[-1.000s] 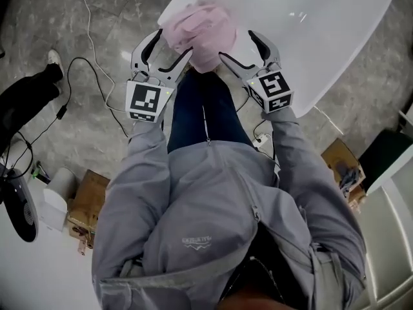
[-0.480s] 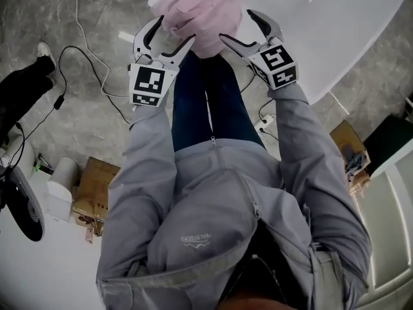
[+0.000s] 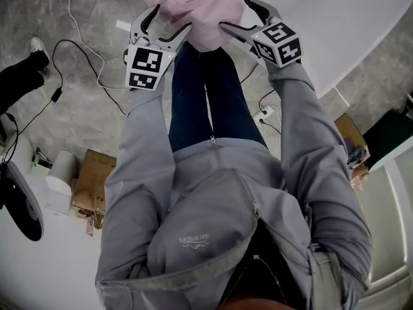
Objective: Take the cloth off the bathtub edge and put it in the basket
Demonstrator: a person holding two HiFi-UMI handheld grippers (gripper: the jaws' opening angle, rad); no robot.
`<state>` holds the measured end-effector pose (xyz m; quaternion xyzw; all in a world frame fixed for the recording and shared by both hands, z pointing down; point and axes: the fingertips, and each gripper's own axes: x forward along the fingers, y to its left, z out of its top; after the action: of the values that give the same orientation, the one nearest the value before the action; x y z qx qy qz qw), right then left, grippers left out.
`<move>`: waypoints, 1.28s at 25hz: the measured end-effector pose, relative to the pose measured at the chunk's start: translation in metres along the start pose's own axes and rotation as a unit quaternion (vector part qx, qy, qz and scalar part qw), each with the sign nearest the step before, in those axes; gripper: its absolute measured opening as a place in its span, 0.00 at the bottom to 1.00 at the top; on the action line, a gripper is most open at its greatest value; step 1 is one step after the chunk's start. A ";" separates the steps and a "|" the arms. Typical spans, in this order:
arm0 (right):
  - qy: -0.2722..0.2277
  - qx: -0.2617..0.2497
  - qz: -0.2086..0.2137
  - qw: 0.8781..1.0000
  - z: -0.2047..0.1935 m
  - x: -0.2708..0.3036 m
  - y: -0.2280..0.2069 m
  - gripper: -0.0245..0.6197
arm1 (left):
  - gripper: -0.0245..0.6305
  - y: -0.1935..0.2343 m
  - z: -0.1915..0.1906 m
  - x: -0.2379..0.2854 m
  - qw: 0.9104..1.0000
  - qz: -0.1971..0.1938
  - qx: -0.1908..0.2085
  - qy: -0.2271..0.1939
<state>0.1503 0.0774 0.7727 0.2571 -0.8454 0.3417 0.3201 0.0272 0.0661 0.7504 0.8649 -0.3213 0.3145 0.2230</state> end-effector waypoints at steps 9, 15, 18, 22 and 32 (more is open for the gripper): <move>0.064 0.039 0.097 0.992 -0.013 0.020 0.003 0.75 | 0.61 -0.013 -0.017 0.017 0.997 -0.036 0.029 0.062; 0.111 -0.002 0.137 0.984 -0.024 0.036 0.030 0.75 | 0.62 -0.016 -0.022 0.022 0.990 -0.064 0.075 0.100; 0.136 -0.054 0.117 0.982 -0.033 0.042 0.045 0.75 | 0.62 -0.024 -0.024 0.023 0.983 -0.079 0.110 0.121; 0.140 -0.096 0.068 0.983 -0.034 0.043 0.054 0.75 | 0.62 -0.037 -0.025 0.024 0.976 -0.094 0.145 0.135; 0.094 -0.162 -0.029 0.982 -0.012 0.013 0.065 0.39 | 0.62 -0.062 -0.020 0.027 0.972 -0.124 0.141 0.140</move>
<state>0.1036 0.1252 0.7615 0.1930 -0.8480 0.2135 0.4449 0.0788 0.1100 0.7720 0.8681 -0.1289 0.4448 0.1787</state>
